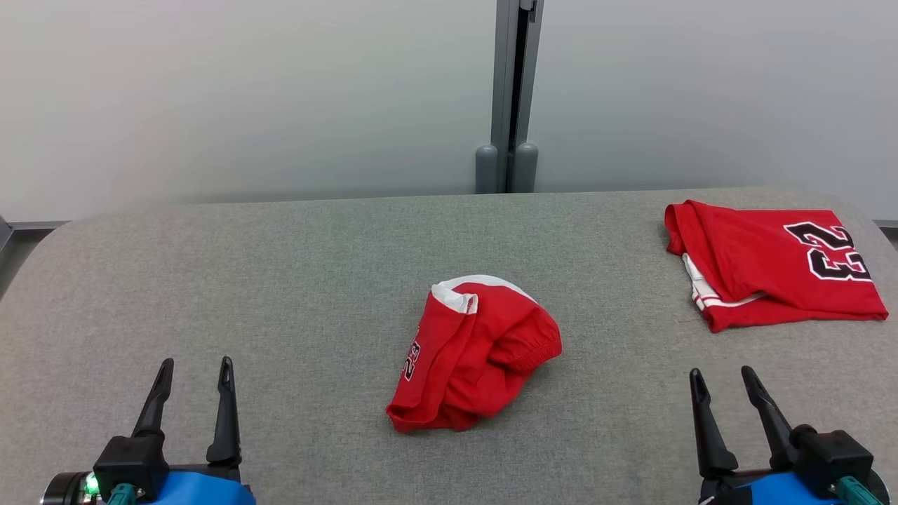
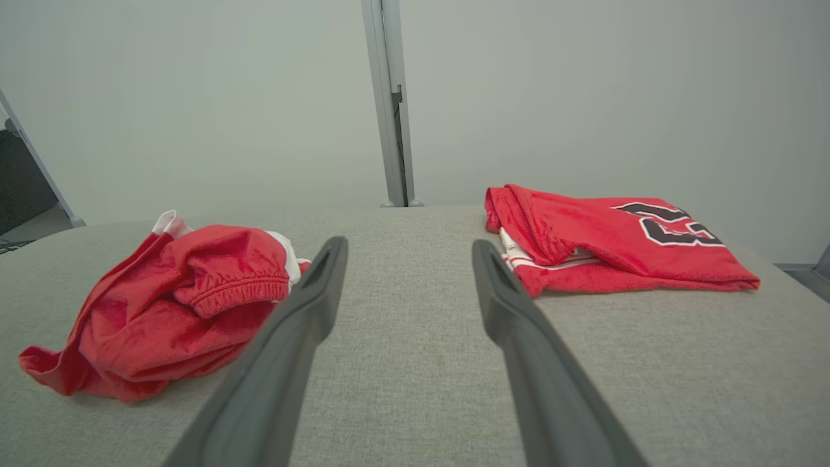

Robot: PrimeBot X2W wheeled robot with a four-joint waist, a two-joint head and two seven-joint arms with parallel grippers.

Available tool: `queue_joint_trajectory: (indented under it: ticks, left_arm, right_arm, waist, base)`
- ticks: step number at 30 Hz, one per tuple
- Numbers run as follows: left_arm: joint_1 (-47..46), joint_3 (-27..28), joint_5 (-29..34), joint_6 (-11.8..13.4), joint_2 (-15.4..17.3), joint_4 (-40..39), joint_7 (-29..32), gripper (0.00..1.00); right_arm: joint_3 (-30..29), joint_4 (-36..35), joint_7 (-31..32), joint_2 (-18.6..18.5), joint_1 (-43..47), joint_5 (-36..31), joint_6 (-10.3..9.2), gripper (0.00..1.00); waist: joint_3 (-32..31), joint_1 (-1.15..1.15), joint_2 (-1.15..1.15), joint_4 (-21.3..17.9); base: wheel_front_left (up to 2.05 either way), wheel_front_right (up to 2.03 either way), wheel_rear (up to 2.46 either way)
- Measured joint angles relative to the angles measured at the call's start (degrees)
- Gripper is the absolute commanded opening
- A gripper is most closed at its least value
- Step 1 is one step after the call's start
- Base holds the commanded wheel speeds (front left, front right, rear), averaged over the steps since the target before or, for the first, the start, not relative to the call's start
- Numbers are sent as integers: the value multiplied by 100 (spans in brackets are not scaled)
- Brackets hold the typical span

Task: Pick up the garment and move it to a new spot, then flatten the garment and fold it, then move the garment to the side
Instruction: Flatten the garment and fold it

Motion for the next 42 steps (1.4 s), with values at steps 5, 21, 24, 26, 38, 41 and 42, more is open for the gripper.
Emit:
queue_joint_trajectory:
  ticks: [5, 21, 24, 26, 38, 41, 42]
  left_arm:
    - [-12, 22, 29, -2, -55, -9, 0, 100]
    - [-454, -62, 164, -133, -178, -25, 0, 100]
    - [-537, -68, 171, -148, -205, -15, 0, 100]
    - [-596, -71, 181, -154, -223, -12, 0, 100]
    - [-777, -55, 248, -207, -282, 38, 0, 100]
    - [-785, -52, 265, -213, -296, 62, 0, 100]
    - [-788, -52, 265, -214, -303, 66, 0, 100]
  right_arm:
    - [200, 68, 0, -16, -167, 19, 0, 100]
    - [1118, 1694, -5, -408, -2447, 197, 0, 100]
    - [1227, 2175, -4, -375, -2646, 277, 0, 100]
    - [1293, 2481, -5, -336, -2718, 363, 0, 100]
    - [1572, 3695, -5, -166, -2860, 761, 0, 100]
    - [1703, 3775, -5, -112, -2837, 932, 0, 48]
    - [1728, 3758, -5, -105, -2826, 961, 0, 6]
  waist:
    - [42, 0, 0, 37]
    - [591, 1, 0, 470]
    - [725, 1, 1, 588]
    - [803, 1, 1, 672]
    - [1055, 1, 0, 938]
    - [1036, 0, 0, 939]
    - [1029, 0, 0, 937]
  base:
    - [0, 0, 0]
    - [0, 0, 0]
    - [0, 0, 0]
    - [0, 0, 0]
    - [0, 0, 0]
    - [0, 0, 0]
    - [0, 0, 0]
